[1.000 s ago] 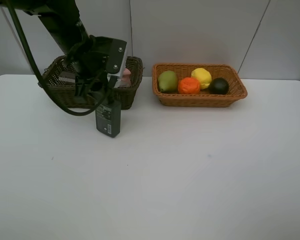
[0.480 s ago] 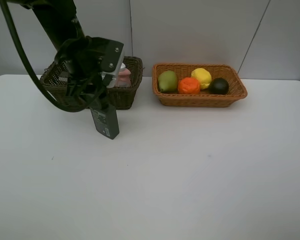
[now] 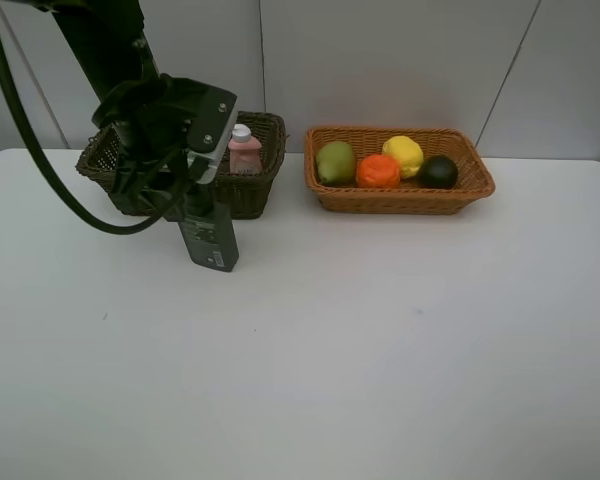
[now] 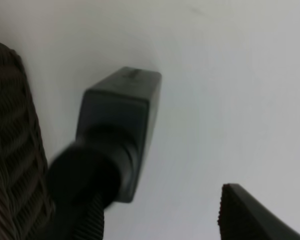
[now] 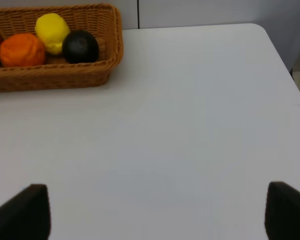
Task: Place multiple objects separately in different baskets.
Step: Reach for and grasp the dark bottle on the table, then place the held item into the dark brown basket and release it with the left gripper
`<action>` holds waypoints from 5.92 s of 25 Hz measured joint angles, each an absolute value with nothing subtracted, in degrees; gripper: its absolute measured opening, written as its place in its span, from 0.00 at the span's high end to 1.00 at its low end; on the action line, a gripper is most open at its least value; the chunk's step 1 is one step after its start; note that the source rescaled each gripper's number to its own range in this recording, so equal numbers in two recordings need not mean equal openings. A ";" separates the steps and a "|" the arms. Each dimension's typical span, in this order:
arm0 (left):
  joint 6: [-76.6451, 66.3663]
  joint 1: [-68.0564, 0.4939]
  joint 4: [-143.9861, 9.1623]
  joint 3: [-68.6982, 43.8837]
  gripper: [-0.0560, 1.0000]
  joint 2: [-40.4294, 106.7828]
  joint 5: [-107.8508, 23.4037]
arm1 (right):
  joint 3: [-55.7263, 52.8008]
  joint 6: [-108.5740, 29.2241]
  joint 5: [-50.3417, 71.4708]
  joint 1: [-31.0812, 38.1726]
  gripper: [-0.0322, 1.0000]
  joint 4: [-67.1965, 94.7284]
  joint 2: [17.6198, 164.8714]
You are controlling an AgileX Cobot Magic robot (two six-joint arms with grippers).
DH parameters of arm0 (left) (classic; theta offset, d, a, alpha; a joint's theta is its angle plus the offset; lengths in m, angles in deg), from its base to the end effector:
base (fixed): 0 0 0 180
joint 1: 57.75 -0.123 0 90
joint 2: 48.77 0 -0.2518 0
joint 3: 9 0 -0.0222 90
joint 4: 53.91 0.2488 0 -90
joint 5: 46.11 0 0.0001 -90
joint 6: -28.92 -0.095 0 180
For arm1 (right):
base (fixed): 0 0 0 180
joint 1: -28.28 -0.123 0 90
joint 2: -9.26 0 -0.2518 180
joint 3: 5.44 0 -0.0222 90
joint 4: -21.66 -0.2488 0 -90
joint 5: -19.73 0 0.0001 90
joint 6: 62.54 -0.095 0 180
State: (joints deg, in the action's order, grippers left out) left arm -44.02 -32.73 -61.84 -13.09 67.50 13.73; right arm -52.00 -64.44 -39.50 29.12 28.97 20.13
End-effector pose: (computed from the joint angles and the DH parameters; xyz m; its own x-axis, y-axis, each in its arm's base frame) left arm 0.3247 -0.1641 0.1821 0.0840 0.9833 -0.1616 0.9934 -0.0699 0.0910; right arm 0.0348 -0.0109 0.2810 -0.4488 -0.0256 -0.8932 0.0980 0.9922 -0.0777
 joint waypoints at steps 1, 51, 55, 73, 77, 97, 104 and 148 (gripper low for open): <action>-44.31 -32.73 -61.79 -13.03 0.32 67.50 13.26 | -52.00 -64.44 -39.50 29.12 0.12 28.97 20.13; -33.19 -33.17 -65.96 -12.97 0.14 67.46 3.82 | -52.00 -64.44 -39.50 29.12 0.12 28.97 20.13; -33.19 -33.17 -65.96 -12.97 0.14 67.46 4.68 | -52.00 -64.44 -39.50 29.12 0.12 28.97 20.13; -44.51 -33.17 -65.95 -3.89 0.13 67.46 -4.20 | -52.00 -64.44 -39.50 29.12 0.12 28.97 20.13; -44.99 -33.17 -65.95 -3.73 0.13 68.74 -5.17 | -52.00 -64.44 -39.50 29.12 0.12 28.97 20.13; -49.24 -33.82 -65.35 -3.68 0.45 73.18 -7.26 | -52.00 -64.44 -39.50 29.12 0.12 28.97 20.13; -49.24 -33.82 -65.05 -3.68 0.45 73.18 -8.31 | -52.00 -64.44 -39.50 29.12 0.12 28.97 20.13; 9.48 -42.12 -63.54 -3.04 0.45 61.21 -32.05 | -52.00 -64.44 -39.50 29.12 0.12 28.97 20.13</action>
